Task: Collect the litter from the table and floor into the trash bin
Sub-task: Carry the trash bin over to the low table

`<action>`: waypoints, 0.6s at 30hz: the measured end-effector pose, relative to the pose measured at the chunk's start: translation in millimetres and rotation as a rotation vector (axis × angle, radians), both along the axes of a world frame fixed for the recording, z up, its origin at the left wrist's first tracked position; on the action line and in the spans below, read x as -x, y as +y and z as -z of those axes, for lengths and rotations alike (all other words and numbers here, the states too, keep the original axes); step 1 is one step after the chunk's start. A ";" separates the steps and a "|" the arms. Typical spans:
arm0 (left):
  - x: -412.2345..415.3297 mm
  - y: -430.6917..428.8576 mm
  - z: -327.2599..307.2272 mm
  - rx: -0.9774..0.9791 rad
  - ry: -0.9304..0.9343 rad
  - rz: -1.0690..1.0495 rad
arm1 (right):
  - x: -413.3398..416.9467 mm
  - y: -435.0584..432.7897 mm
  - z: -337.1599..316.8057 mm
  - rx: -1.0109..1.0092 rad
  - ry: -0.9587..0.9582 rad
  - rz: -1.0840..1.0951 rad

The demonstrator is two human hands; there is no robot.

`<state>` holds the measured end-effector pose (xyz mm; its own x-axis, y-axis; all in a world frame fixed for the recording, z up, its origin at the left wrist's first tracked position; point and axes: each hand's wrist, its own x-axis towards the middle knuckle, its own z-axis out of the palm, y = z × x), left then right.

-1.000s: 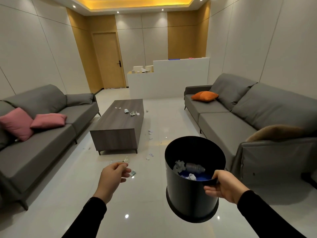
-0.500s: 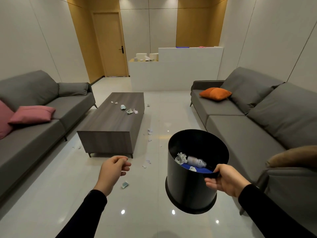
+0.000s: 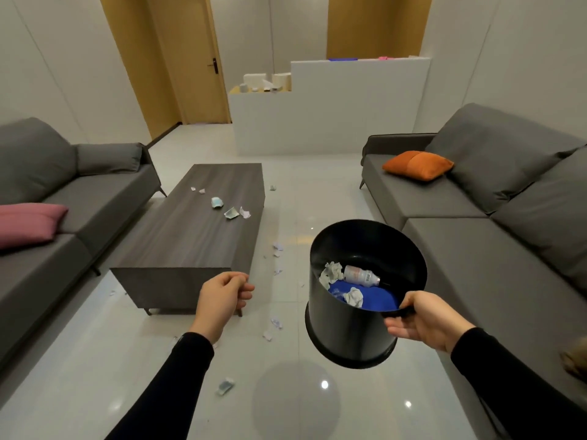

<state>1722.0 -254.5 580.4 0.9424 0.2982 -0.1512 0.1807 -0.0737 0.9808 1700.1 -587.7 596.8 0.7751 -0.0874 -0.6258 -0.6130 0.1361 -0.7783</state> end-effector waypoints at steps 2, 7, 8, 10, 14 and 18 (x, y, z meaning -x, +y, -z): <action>-29.0 1.7 3.5 -0.006 0.006 -0.037 | -39.8 1.6 5.7 0.014 0.014 -0.044; -103.7 -3.0 14.3 -0.005 0.001 -0.139 | -144.8 -4.7 21.3 0.030 0.038 -0.157; -117.0 -6.1 16.3 -0.003 0.002 -0.165 | -165.6 -7.0 23.1 0.031 0.040 -0.184; -141.0 -15.0 18.2 -0.001 0.011 -0.203 | -204.3 -10.3 25.0 0.031 0.051 -0.227; -190.4 -35.8 19.2 0.018 0.043 -0.278 | -274.5 -23.5 25.1 0.024 0.072 -0.300; -247.1 -51.3 22.1 0.027 0.083 -0.299 | -336.9 -36.9 25.8 0.030 0.084 -0.319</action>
<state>1969.0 -305.8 558.2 0.7975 0.5553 -0.2358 0.2700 0.0211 0.9626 2037.0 -624.6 571.0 0.7124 0.1322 -0.6892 -0.6829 -0.0955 -0.7242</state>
